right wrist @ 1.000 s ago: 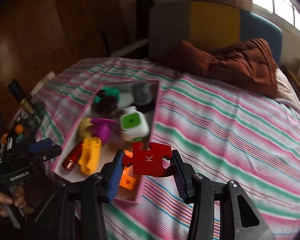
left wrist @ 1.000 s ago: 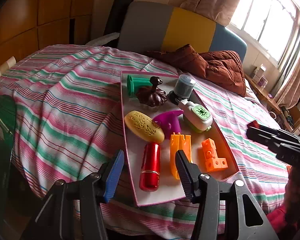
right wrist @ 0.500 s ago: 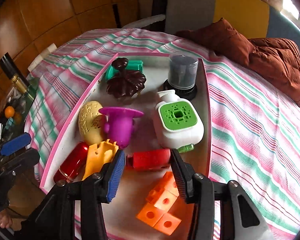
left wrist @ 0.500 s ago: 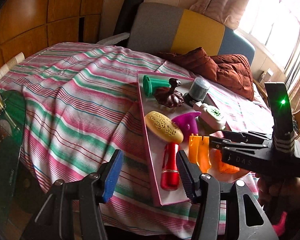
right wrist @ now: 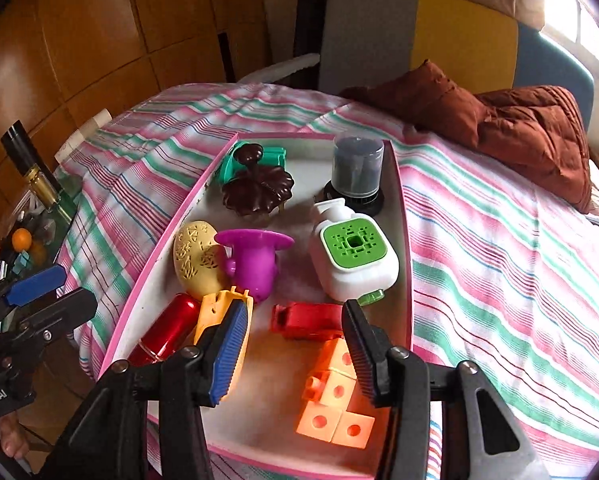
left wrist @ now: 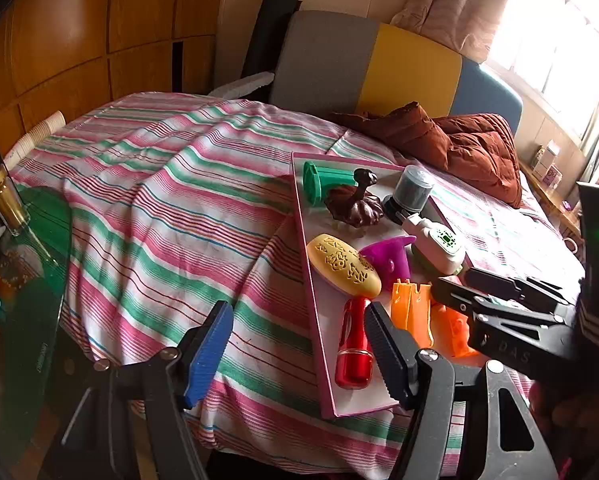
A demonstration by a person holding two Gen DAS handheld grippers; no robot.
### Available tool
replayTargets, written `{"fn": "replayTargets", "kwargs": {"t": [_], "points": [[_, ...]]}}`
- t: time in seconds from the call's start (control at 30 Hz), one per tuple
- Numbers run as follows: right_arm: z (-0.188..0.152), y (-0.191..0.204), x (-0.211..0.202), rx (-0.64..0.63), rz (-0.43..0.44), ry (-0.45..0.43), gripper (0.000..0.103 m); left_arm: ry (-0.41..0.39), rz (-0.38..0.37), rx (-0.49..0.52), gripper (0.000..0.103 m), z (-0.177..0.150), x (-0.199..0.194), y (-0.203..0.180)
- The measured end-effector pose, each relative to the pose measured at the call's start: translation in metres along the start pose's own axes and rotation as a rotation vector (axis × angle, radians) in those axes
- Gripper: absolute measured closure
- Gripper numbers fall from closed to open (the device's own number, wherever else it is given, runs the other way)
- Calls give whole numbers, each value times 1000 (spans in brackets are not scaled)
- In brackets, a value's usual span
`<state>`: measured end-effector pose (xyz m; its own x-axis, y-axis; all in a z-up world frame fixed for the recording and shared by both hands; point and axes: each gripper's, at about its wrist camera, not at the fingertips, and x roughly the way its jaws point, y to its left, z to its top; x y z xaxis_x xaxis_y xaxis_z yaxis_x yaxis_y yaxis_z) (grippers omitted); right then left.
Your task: Organize rigid objects
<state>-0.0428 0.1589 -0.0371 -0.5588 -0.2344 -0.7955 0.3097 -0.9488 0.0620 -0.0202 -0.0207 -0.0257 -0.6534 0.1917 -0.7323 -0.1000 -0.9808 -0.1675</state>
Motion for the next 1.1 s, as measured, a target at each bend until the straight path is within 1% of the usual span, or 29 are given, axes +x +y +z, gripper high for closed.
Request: {"fn": "replayTargets", "kwargs": {"t": [0.17,0.3,0.4,0.47,0.53,0.6,0.63,0.73,0.87,1.0,1.1], "points": [[-6,6,-8,1,-40,-27,54,-8,18,5,30,1,-4,-1],[-13,5,-15,33,-58,-45,54,-11,41,16,25,1,-6,-5],[-18,3,-24,46,-99,-67,54,-14,61,20,22,0,-8,-8],[-19,2,-29,67,-120,-83,54,-25,75,19,15,0,-10,-10],[-20,0,-36,92,-151,-101,54,-38,74,15,11,-1,-13,-12],[-22,-1,-42,113,-165,-123,54,-55,78,12,6,-1,-17,-14],[-23,-1,-45,119,-172,-133,54,-63,83,12,0,-2,-20,-15],[-23,-2,-52,128,-183,-153,54,-88,93,13,0,-2,-26,-19],[-23,-4,-57,133,-192,-159,54,-109,129,23,0,-3,-31,-25],[-24,-4,-60,139,-191,-164,54,-117,201,31,0,-4,-33,-31],[-25,-3,-62,144,-202,-172,54,-130,216,38,0,-5,-37,-32]]}}
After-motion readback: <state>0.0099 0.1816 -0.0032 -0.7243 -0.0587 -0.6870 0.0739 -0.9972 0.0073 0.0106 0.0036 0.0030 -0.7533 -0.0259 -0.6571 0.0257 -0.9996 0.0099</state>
